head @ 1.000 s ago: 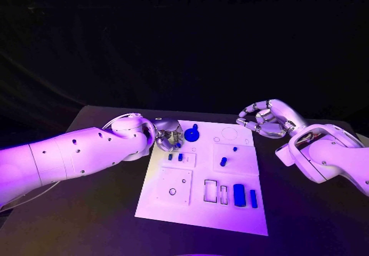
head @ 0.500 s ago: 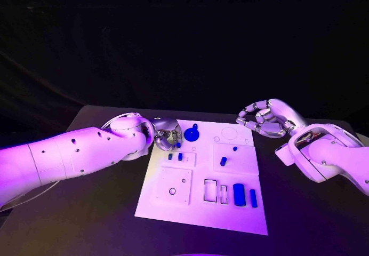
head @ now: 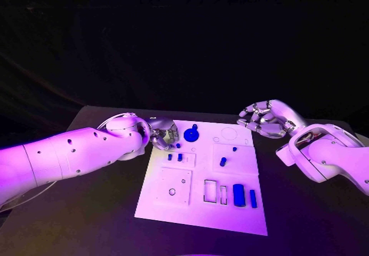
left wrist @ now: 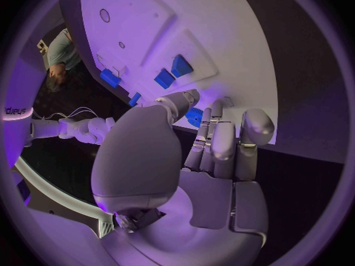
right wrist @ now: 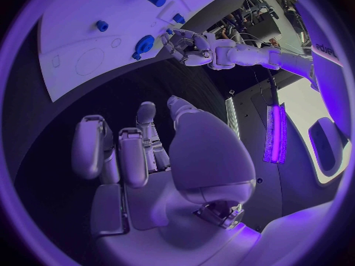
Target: Assemble the parts on the task board
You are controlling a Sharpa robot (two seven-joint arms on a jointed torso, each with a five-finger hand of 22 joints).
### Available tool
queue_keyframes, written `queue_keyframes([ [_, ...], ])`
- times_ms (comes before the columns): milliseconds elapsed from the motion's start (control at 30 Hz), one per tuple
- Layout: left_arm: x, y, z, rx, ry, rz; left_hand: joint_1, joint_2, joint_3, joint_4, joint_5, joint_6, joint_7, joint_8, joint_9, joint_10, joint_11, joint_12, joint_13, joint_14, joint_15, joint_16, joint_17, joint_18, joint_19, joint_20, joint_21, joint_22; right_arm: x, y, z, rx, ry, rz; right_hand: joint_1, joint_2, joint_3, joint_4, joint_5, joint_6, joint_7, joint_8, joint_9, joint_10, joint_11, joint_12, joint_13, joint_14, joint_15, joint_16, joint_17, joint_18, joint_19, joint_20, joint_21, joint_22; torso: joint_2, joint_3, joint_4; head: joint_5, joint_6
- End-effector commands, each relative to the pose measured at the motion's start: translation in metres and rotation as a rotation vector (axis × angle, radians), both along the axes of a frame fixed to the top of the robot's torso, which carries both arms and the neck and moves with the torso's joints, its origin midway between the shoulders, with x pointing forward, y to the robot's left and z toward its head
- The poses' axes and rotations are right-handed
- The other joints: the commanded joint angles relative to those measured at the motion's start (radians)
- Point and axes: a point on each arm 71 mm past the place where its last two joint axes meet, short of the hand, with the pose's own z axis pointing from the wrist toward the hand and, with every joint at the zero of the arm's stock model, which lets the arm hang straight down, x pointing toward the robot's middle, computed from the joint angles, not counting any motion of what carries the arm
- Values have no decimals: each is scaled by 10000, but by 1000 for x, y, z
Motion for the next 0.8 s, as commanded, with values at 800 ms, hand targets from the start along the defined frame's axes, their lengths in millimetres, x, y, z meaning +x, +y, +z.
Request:
queue_keyframes([
  [800, -11, 60, 42, -12105, 3016, 2593, 2275, 1166, -2326, 1643, 105, 918, -31, 283, 138, 263, -139, 1631, 229, -2796, -93, -2578, -5016, 836, -2353, -46, -3211, -3862, 1, 23, -31, -7220, -1039, 1066, 2044, -1301, 2443, -201, -806, 959, 89, -656, -477, 166, 245, -6195, -5887, 462, 198, 223, 449, -42, 553, 84, 521, 1161, 3, -24, 5, -719, 74],
])
